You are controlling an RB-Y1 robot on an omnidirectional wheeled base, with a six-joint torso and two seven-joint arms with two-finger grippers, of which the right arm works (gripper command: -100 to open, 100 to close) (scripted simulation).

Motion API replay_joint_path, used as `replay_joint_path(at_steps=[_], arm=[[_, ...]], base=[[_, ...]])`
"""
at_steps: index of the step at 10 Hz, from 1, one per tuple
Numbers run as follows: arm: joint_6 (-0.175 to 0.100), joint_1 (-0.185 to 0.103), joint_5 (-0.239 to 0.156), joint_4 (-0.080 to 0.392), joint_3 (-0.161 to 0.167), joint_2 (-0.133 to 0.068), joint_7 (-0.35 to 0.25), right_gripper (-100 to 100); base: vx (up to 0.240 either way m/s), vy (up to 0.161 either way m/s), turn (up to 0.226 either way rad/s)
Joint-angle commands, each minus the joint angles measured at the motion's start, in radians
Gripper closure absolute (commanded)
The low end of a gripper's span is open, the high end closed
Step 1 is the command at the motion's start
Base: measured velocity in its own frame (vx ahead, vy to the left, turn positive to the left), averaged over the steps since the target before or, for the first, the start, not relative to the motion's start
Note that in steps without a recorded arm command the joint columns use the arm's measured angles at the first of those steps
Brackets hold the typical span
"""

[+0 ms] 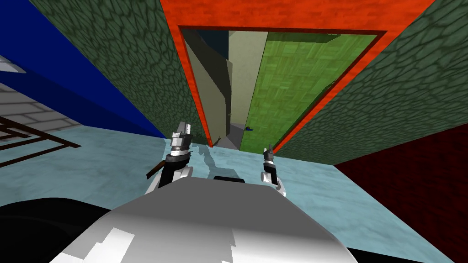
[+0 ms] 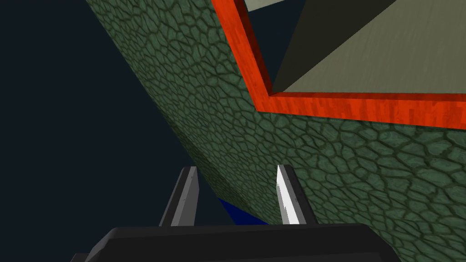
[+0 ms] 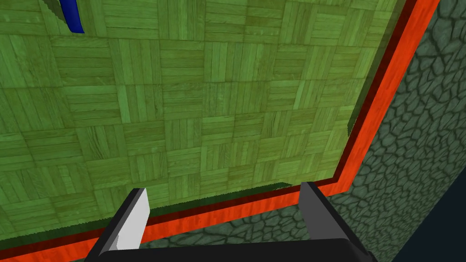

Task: Push the door open

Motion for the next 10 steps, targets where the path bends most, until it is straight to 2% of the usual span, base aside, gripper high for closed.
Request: replay_joint_path(at_steps=[1, 6, 8, 10], arm=[[-0.014, -0.009, -0.005, 0.049, -0.003, -0.003, -0.002, -100], [-0.051, -0.063, -0.025, 0.203, -0.02, -0.02, -0.011, -100], [-0.058, -0.074, -0.029, 0.235, -0.024, -0.023, -0.012, -100], [-0.072, -0.094, -0.036, 0.29, -0.03, -0.029, -0.015, -100]], base=[[0.113, 0.004, 0.123], [0.105, -0.003, 0.13], [0.089, -0.016, 0.081], [0.057, -0.01, 0.099]])
